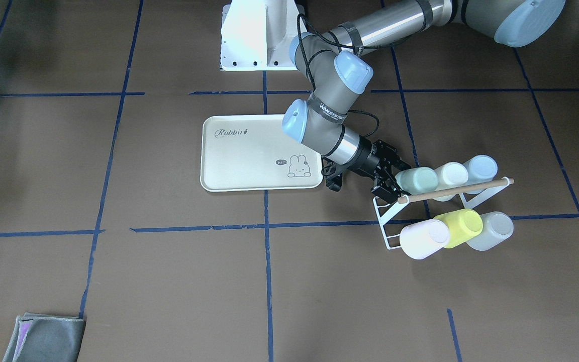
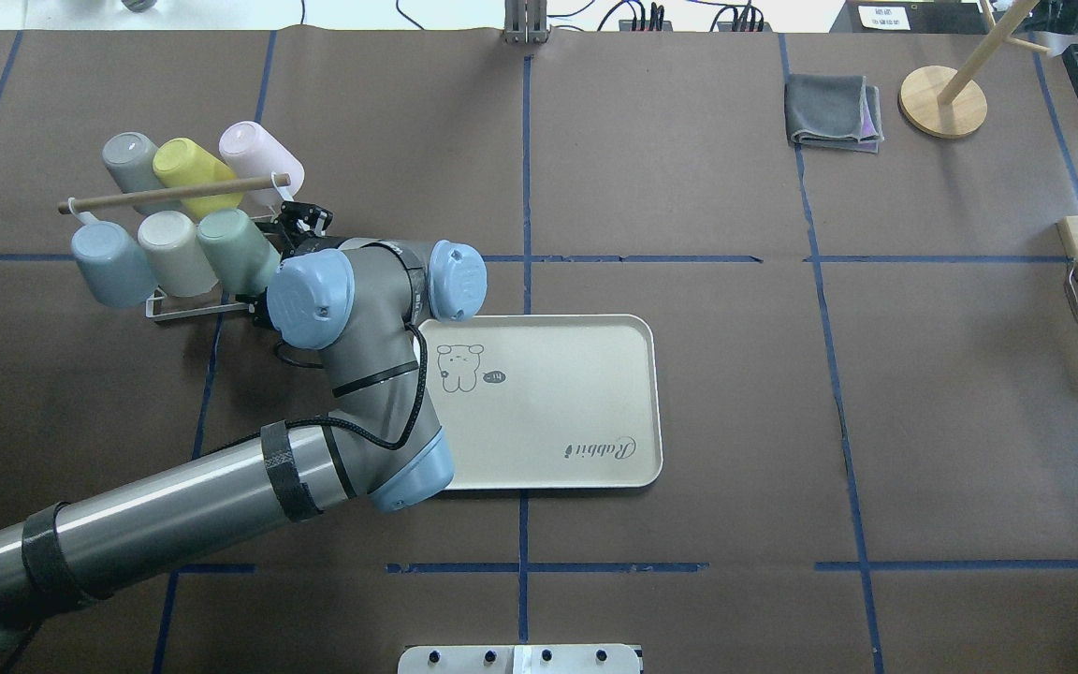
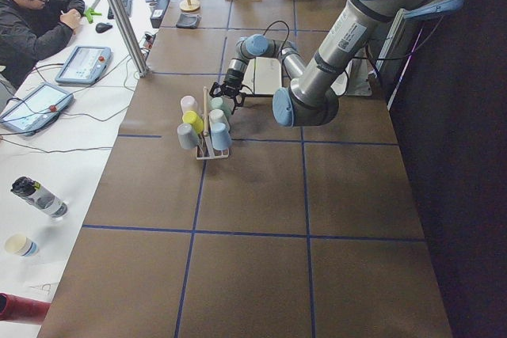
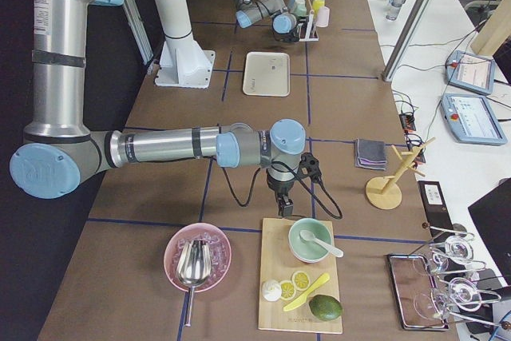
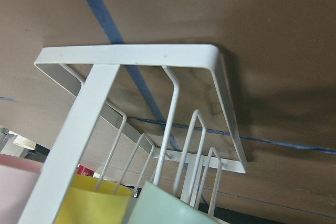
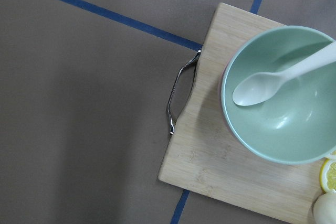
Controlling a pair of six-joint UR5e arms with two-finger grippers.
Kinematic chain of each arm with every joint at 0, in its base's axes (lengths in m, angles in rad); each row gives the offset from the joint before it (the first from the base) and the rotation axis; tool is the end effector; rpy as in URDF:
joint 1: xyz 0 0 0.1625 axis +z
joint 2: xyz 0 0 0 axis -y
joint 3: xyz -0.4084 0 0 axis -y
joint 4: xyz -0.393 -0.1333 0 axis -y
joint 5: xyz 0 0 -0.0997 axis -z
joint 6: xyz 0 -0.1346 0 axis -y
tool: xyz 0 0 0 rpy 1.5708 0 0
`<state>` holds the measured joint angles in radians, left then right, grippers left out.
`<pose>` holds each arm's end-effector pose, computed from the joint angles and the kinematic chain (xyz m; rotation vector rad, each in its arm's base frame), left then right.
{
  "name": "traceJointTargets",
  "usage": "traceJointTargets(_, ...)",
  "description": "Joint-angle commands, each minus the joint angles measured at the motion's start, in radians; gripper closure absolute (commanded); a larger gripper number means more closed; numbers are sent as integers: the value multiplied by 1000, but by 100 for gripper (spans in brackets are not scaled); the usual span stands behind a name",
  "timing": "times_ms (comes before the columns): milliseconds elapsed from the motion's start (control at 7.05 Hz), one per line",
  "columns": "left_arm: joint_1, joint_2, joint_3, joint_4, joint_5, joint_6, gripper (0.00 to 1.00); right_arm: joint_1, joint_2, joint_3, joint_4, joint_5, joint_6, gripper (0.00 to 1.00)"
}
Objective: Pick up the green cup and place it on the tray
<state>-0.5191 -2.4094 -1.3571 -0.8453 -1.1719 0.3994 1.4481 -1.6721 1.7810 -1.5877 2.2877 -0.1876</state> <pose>0.5237 -0.5130 0.3390 0.0369 -0.4482 1.4491 -0.0115 -0.4600 0.6180 0.1117 -0.7165 -0.3296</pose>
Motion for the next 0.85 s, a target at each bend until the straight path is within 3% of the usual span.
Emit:
traceJointTargets(0,-6,1,-5,-3,0,-10,26,0,0,1,0,1,0,1)
traceJointTargets(709,-22,3,-82,17,0,2,28,0,0,1,2,1,0,1)
